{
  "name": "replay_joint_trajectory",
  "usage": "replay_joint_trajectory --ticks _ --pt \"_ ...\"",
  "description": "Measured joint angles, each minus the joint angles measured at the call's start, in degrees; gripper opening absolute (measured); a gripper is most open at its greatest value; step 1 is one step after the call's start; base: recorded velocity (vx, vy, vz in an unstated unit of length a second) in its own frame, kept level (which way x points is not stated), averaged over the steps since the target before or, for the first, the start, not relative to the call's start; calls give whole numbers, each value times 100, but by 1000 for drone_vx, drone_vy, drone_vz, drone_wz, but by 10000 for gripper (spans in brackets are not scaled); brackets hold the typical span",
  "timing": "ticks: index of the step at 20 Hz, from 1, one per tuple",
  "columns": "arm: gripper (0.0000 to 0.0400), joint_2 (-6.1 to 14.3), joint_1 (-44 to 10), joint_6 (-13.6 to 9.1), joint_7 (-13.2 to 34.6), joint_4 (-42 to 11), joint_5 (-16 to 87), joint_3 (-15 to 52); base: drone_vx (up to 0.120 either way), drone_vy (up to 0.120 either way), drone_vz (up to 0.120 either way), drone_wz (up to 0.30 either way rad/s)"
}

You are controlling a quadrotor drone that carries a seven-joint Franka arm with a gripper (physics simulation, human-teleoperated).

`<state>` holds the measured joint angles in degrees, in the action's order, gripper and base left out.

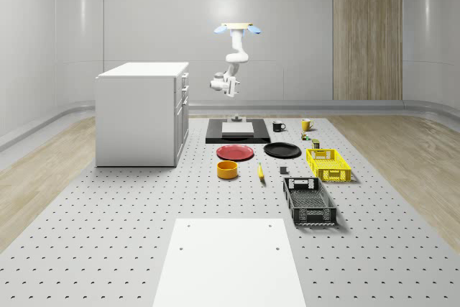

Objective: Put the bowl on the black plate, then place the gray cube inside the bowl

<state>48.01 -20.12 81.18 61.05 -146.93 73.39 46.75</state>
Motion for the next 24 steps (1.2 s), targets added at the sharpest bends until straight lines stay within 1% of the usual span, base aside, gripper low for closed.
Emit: replay_joint_trajectory --ticks 1,3,5,9,12,14,18,24 --pt "400 83 -275 -73 255 -350 615 310 120 0 0 0" --pt "400 241 -883 -291 772 -927 1693 847 120 0 -40 0" --pt "400 391 -1507 -563 1248 -1325 2518 1276 120 0 -120 0" --pt "400 668 -2552 -1051 1967 -1718 3480 1855 120 0 -120 0" --pt "400 845 -3077 -1280 2310 -1829 3807 2112 120 -120 -120 0" --pt "400 948 -3322 -1369 2471 -1865 3921 2230 120 -120 0 0" --pt "400 1124 -3641 -1440 2687 -1894 4016 2389 120 -10 -10 0" --pt "400 1344 -3887 -1391 2866 -1899 4003 2528 120 0 -120 0"
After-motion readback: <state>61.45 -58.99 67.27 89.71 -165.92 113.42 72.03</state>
